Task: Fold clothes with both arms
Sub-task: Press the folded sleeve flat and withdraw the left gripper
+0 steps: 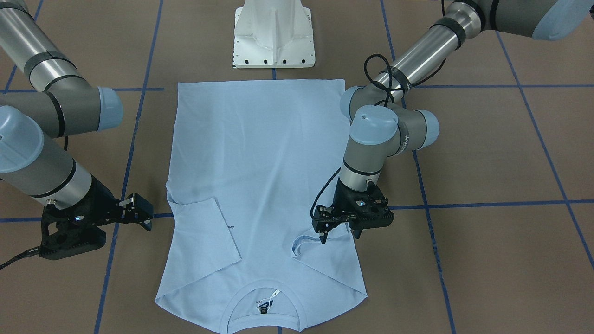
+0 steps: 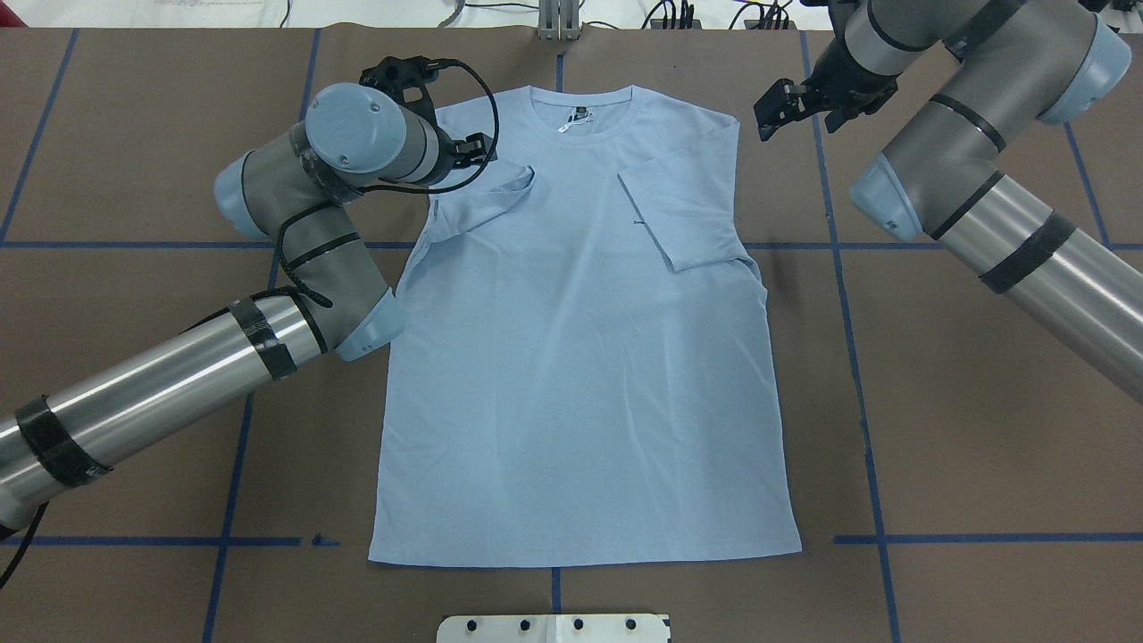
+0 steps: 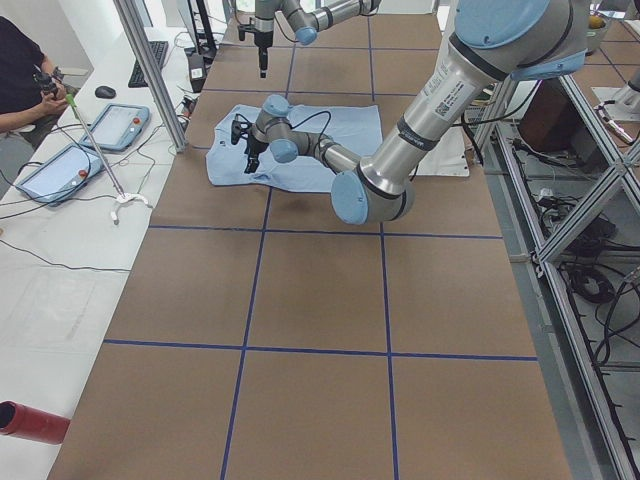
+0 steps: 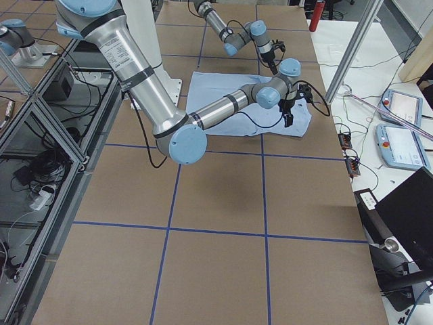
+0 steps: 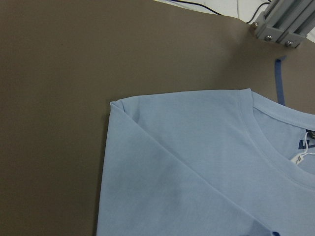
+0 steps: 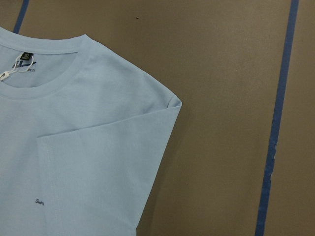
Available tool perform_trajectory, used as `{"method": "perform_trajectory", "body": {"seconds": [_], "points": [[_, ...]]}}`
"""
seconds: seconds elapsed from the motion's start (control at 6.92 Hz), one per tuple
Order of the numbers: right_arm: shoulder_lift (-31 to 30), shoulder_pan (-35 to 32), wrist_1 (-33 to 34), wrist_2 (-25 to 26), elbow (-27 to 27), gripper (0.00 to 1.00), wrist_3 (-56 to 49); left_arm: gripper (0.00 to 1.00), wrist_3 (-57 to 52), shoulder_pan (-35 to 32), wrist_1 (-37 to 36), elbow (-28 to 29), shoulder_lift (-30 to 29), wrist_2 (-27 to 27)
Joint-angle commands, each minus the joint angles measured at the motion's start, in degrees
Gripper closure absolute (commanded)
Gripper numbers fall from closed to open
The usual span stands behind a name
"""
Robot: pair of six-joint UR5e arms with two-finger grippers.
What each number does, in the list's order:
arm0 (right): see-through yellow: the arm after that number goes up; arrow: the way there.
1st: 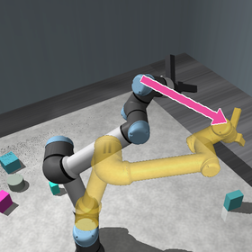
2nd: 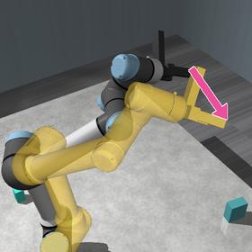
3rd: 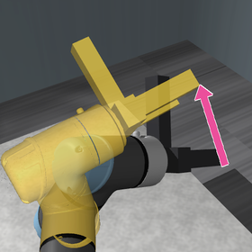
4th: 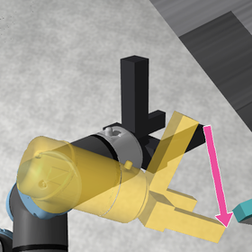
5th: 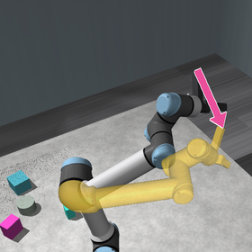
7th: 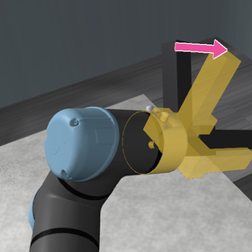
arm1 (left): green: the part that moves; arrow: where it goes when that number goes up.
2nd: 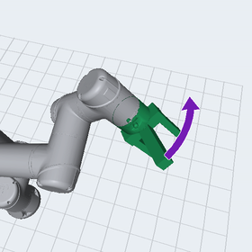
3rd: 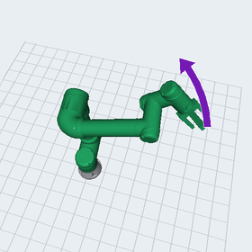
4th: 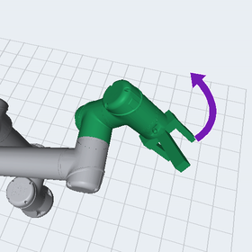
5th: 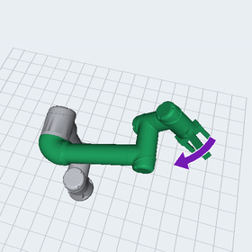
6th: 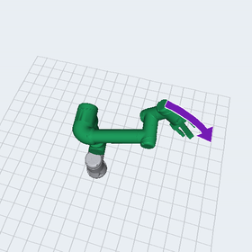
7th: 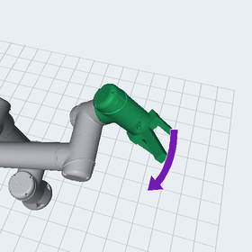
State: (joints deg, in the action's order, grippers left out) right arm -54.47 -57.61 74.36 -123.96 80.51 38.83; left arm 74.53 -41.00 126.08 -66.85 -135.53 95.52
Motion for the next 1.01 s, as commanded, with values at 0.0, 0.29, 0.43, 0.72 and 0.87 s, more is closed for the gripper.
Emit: {"method": "perform_trajectory", "body": {"seconds": [0.0, 0.29, 0.43, 0.72, 0.87], "points": [[-0.1, 0.0, 0.0, 0.0, 0.0, 0.00, -0.1, 0.09, 0.2, 1.1, -0.1, -0.1, 0.4, 0.0], [-0.2, 0.0, 0.0, 0.4, 0.0, 0.00, -0.1, 0.09, 0.1, 1.6, -0.1, 0.0, 0.4, 0.0], [-0.2, 0.0, 0.0, 0.5, 0.0, 0.00, -0.1, 0.09, 0.1, 2.6, -0.1, 0.1, 0.5, 0.0], [-0.2, 0.0, 0.0, 0.5, 0.0, 0.00, -0.1, 0.09, 0.2, 3.2, -0.2, 0.0, 0.5, 0.0], [-0.3, 0.0, 0.0, 0.5, 0.0, 0.00, -0.1, 0.09, 0.2, 3.2, -0.5, 0.0, 0.4, 0.0]]}}
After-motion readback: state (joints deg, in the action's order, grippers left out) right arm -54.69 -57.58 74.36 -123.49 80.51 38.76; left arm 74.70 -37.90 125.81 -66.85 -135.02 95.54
